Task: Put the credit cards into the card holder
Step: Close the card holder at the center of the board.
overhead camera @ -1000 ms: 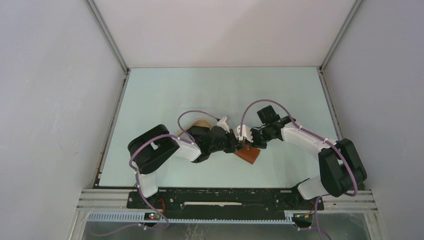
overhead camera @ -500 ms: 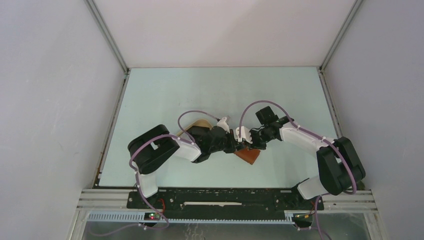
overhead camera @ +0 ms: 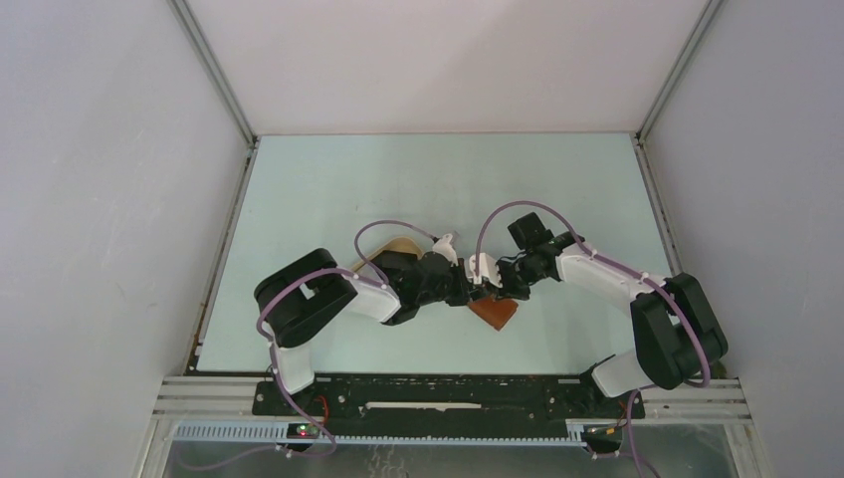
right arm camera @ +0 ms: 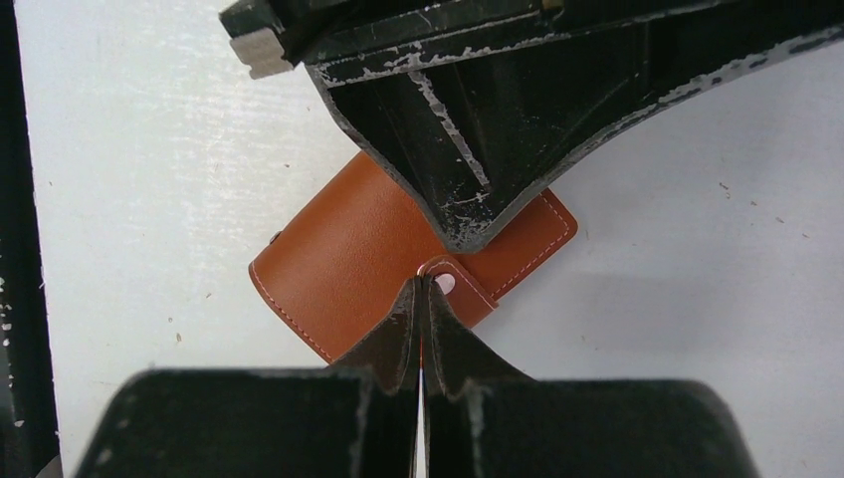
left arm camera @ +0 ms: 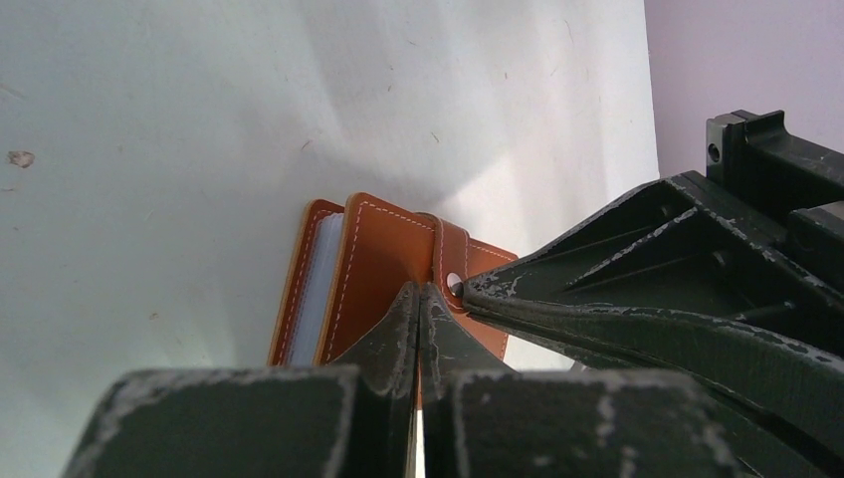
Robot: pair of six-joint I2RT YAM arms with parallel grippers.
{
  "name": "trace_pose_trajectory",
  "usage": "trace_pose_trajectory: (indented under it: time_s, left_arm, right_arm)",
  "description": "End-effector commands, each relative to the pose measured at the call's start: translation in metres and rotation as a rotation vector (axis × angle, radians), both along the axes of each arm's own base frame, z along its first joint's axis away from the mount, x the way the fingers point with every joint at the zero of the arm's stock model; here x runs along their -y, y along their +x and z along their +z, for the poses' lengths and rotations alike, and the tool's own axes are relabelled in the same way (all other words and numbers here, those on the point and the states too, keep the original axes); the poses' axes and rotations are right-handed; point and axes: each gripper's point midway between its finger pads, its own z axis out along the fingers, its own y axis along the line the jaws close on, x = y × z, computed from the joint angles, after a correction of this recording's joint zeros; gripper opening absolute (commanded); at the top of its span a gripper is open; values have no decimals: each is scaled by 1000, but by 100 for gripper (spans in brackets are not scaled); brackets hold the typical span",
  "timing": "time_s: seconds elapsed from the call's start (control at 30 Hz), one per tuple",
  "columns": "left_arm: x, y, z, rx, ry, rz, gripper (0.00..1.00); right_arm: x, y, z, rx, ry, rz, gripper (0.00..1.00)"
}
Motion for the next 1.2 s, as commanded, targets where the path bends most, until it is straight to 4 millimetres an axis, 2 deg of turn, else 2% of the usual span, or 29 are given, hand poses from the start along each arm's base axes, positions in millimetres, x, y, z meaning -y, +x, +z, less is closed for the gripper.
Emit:
trace_pose_trajectory:
  time_s: [0.0, 0.47, 0.6, 0.83, 0.97, 1.07, 1.17]
  left_arm:
    - [-14, -2, -18, -17, 90, 27, 0]
    - [-13, -2, -14, -9, 89, 24, 0]
    - [-14, -2, -3, 11, 71, 23, 1]
    - [-24, -9, 29, 56, 28, 20, 12]
    - [-31, -22, 39, 68, 12, 4, 22]
    - [-32, -38, 35, 37, 2, -13, 27]
    - [-31, -52, 24, -10, 0, -6, 35]
  right_arm:
    - [-13, -16, 9, -39, 47, 37, 0]
    - [-11, -25, -4, -79, -8, 50, 0]
    - [-13, -22, -2, -70, 5, 40, 0]
    - [-11, -12, 8, -61, 48, -14, 0]
    - [-11, -4, 13, -54, 72, -64, 0]
    - [-13, -4, 19, -74, 101, -75, 0]
    - [-14, -5, 20, -80, 109, -69, 0]
